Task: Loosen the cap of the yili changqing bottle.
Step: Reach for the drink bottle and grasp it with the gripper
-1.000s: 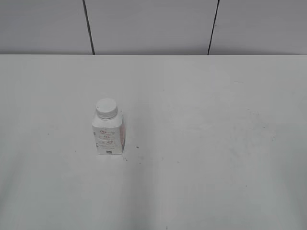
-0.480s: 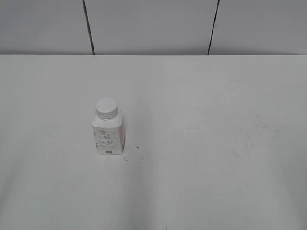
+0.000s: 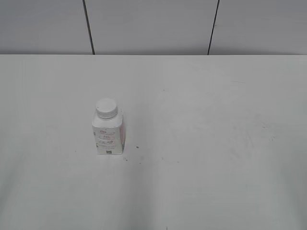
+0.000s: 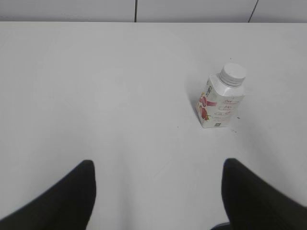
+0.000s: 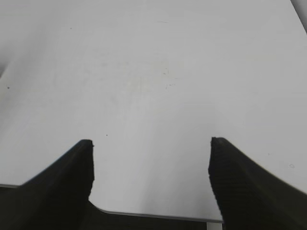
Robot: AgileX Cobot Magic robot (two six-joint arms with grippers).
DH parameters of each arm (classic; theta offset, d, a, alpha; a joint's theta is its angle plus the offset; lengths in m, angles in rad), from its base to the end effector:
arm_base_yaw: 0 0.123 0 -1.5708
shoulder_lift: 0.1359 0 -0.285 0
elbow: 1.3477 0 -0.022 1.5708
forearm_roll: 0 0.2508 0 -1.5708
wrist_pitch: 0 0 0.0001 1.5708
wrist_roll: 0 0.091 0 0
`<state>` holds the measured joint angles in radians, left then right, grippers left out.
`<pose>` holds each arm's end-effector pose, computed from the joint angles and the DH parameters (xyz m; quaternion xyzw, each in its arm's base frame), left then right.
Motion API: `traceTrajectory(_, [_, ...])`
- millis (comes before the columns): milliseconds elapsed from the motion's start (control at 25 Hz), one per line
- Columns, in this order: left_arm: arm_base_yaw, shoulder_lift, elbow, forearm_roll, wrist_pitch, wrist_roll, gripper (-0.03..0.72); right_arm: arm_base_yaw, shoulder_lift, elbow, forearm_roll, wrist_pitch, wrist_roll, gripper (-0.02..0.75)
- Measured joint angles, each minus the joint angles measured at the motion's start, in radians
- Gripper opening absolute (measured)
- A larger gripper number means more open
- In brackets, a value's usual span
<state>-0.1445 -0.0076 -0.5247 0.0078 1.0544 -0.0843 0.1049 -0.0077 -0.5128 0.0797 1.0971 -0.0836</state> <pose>-0.0086 0.0019 0.2846 0.0252 0.8426 -0.0575 0.5348 -0.0098 0.0055 0.2780 -0.0833 0.8526 0.0452 0.5139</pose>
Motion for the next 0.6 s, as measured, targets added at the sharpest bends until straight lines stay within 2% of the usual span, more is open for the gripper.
traceTrajectory(600, [0.000, 0.000, 0.000, 0.000, 0.000, 0.000, 0.502, 0.000, 0.000, 0.000, 0.000, 0.000, 0.000, 0.586])
